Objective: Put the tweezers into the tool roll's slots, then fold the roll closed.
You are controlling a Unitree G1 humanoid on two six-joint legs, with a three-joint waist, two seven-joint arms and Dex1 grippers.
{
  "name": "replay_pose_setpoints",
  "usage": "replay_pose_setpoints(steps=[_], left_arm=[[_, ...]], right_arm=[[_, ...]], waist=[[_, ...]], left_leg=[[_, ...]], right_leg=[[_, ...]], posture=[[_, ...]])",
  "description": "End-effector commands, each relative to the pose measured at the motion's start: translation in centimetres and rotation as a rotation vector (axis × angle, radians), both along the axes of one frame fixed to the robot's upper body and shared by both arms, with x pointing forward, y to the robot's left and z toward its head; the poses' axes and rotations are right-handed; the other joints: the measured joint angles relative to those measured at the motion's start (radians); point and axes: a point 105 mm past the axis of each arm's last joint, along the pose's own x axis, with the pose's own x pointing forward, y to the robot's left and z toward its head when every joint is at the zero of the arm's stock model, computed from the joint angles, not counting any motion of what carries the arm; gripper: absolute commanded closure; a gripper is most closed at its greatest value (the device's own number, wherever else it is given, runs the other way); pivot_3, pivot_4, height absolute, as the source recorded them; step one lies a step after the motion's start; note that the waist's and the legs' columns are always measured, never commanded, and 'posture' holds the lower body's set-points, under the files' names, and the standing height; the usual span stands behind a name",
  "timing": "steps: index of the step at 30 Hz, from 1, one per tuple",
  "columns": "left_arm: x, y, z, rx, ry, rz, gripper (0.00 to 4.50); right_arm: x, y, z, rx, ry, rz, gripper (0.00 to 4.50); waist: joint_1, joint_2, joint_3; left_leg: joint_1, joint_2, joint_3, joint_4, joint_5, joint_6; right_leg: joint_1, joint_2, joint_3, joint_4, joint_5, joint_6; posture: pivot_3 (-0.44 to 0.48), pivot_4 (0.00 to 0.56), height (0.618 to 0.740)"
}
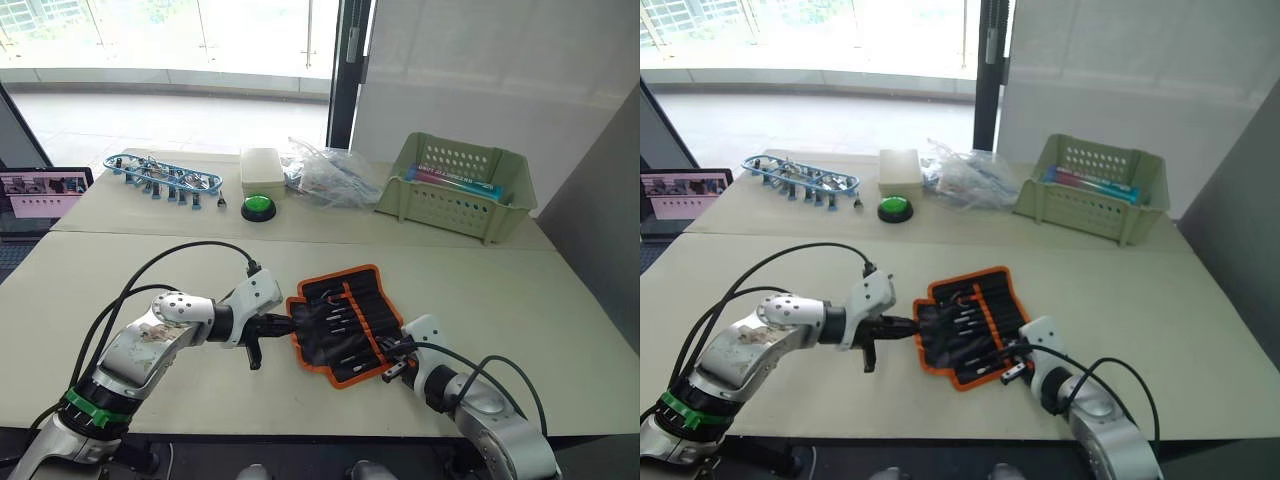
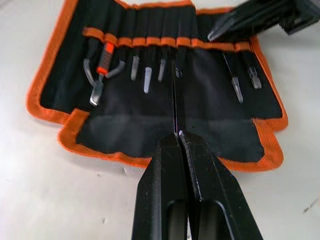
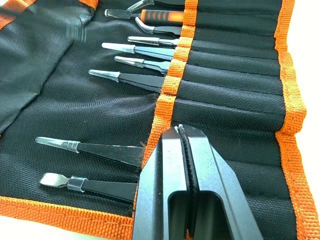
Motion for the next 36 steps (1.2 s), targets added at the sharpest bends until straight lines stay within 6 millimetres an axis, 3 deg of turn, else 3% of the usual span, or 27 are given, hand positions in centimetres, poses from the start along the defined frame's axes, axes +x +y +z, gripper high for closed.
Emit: replay_pose_setpoints(steps=[1,11,26,36], left_arm=[[0.2,-0.9,1.3,0.031,-0.071,-0.042,4.49],[-0.3,-2.7,1.1,0.051,-0.052,-0.113,4.49],[1.4,-5.0,-0.5,0.143,-0.108,-0.120,4.49],[0.8,-7.4,-0.6,0.106,-0.096,-0.185,4.49]], right_arm=[[-1.8,-0.3,-4.2,-0.044,0.186,-0.014,4.50],[-2.7,-0.4,-4.4,-0.041,0.199,-0.036,4.50],[-3.6,-0.6,-4.3,-0.039,0.209,-0.063,4.50],[-3.7,-0.7,-4.2,-0.037,0.209,-0.076,4.50]], waist=[[0.001,0.000,0.000],[0.002,0.000,0.000],[0.004,0.001,-0.001],[0.013,0.001,-0.001]], left_leg=[[0.000,0.000,0.000,0.000,0.000,0.000],[-0.001,0.000,0.000,0.000,0.000,0.000],[-0.001,-0.001,-0.001,0.000,0.000,0.000],[-0.001,-0.002,-0.002,0.002,0.000,0.000]], right_leg=[[0.000,0.000,0.000,0.000,0.000,0.000],[0.000,0.000,0.000,0.000,0.000,0.000],[0.000,0.001,0.000,0.000,-0.001,0.001],[0.002,0.001,0.001,0.000,-0.001,0.001]], posture=[[0.000,0.150,0.738],[0.000,0.150,0.738],[0.000,0.150,0.738],[0.000,0.150,0.738]])
